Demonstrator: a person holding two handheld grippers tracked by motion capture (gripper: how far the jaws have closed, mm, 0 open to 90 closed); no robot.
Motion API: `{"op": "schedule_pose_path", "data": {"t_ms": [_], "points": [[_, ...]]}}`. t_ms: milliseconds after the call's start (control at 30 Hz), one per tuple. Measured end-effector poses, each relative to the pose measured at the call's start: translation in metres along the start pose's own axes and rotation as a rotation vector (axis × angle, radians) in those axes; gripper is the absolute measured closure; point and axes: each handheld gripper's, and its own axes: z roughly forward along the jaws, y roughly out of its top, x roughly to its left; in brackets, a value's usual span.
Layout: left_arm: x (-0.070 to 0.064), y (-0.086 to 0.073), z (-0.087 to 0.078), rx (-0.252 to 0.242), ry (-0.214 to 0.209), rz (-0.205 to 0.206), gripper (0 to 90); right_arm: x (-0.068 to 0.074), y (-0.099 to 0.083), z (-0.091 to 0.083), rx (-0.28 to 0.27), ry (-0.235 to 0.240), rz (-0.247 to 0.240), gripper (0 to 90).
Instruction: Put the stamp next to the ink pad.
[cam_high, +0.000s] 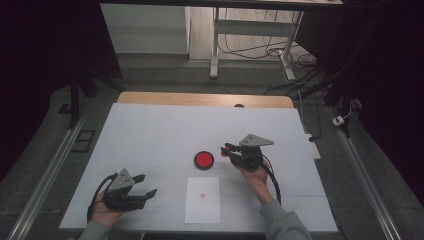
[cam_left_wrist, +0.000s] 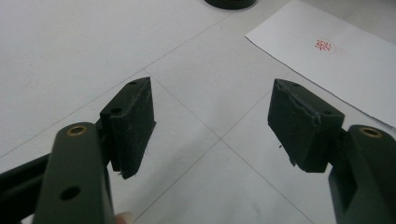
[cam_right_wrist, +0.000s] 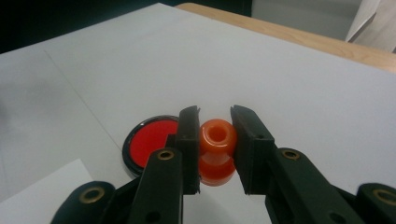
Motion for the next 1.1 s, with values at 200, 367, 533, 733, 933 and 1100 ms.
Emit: {"op": "schedule_pose_path", "data": {"t_ms": [200, 367, 533, 733, 933, 1100], "points": [[0.000, 0.000, 0.000, 0.000, 0.002, 0.000, 31.5, -0.001, -0.001, 0.012, 0.030, -0.009, -0.011, 71.9], [0.000, 0.000, 0.000, 0.000, 0.003, -0.001, 31.4, -0.003, -0.004, 0.020, 0.056, -0.023, -0.019, 71.9], [0.001, 0.000, 0.000, 0.002, 0.005, -0.001, 31.4, -0.004, -0.008, 0.029, 0.084, -0.038, -0.019, 71.8], [0.001, 0.000, 0.001, 0.003, 0.005, -0.002, 31.4, -0.004, -0.010, 0.037, 0.121, -0.054, -0.042, 71.7], [0.001, 0.000, 0.001, 0.002, 0.005, -0.002, 31.1, -0.002, -0.014, 0.042, 0.165, -0.069, -0.053, 71.5], [0.001, 0.000, 0.001, 0.001, 0.005, -0.002, 31.1, -0.002, -0.015, 0.043, 0.172, -0.072, -0.046, 71.2]]}}
